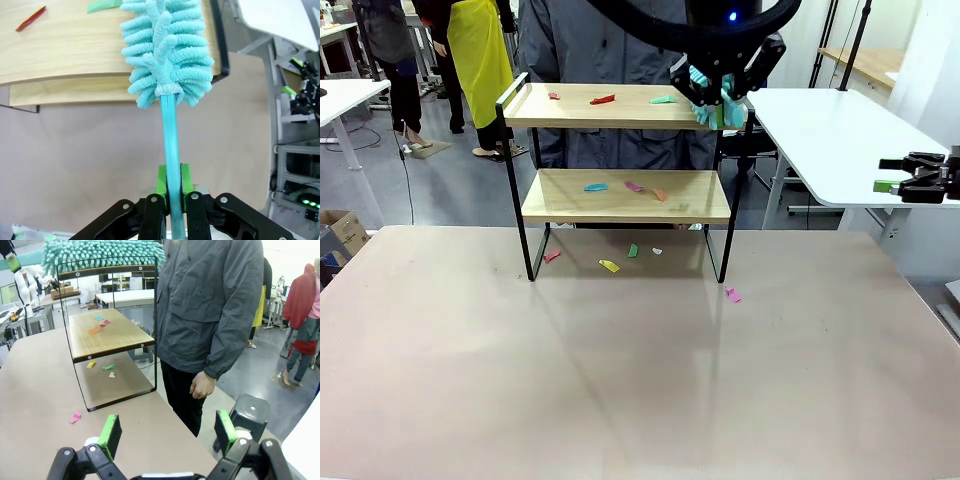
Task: Clean the shelf.
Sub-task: Clean the specific section of the Shelf indicated by the human with the Duster.
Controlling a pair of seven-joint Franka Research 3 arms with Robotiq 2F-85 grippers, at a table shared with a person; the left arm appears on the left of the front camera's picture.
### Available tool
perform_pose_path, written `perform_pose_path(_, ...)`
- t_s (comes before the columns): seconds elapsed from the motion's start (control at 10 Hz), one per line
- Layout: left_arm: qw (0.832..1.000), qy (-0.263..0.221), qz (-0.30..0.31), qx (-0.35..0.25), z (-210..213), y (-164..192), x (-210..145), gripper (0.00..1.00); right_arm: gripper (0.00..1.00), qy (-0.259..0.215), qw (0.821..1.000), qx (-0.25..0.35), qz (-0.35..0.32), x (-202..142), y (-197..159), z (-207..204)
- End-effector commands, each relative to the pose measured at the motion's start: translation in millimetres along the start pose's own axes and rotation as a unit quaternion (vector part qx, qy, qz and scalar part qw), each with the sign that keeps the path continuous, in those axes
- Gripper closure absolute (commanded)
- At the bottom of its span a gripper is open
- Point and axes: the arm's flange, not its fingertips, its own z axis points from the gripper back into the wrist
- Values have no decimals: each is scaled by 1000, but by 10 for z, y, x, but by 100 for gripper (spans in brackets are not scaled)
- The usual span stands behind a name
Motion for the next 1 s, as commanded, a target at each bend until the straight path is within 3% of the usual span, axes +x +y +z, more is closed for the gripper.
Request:
perform_pose_path(0.0, 1000, 20, -2, 18, 39, 301, 22, 87, 0, 1, 1000, 1, 2, 22, 13, -15)
perform_pose_path(0.3, 997, 39, -2, 60, 84, 765, 174, 87, 0, 1, 1000, 1, 2, 22, 13, -15)
perform_pose_path(0.6, 992, 33, -8, 125, 85, 1482, 317, 87, 0, 1, 1000, 1, 2, 22, 13, -15)
perform_pose_path(0.9, 972, -36, -44, 228, 276, 1809, 262, 87, 0, 1, 1000, 1, 2, 22, 13, -15)
